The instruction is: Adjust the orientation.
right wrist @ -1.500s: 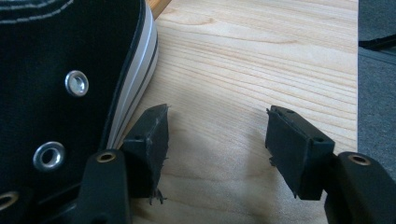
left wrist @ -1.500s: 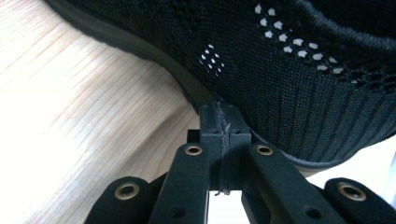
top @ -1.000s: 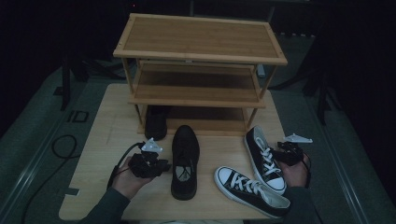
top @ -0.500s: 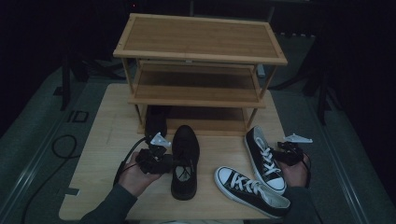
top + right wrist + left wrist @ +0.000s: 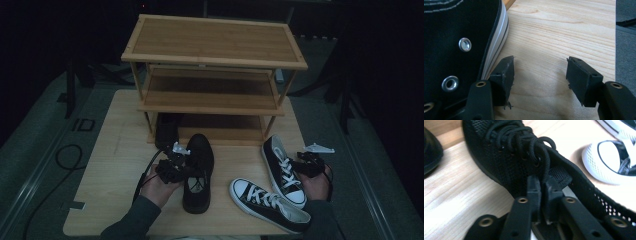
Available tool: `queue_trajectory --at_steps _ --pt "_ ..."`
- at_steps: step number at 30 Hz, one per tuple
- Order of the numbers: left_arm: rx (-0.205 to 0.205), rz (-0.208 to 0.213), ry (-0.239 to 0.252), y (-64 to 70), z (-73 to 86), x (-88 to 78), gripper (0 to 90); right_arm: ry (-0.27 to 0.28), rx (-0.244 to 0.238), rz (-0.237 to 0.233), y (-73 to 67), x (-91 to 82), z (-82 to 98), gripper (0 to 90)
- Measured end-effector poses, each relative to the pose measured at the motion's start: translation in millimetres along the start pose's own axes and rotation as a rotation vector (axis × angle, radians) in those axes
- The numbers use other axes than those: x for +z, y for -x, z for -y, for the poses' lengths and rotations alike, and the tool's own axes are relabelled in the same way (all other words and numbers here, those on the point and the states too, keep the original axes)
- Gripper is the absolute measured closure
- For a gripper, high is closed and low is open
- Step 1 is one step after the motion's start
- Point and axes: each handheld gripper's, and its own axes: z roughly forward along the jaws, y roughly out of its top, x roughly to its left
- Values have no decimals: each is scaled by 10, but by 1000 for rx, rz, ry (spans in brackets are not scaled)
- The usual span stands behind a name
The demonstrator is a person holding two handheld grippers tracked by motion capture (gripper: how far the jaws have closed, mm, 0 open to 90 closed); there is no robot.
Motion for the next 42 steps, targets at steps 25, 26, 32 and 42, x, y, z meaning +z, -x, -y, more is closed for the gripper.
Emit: queue_trajectory --at_steps 25,26,32,42 --pt "-188 -113 274 -497 -605 174 879 0 2 -1 0 0 -1 394" --pt "-202 -122 282 -530 -636 197 879 0 2 -1 0 0 0 395" --pt "-282 -204 334 -659 -704 329 879 1 -2 -1 2 1 0 395" --pt "-291 -215 317 -782 -649 461 816 0 0 -1 1 0 0 395"
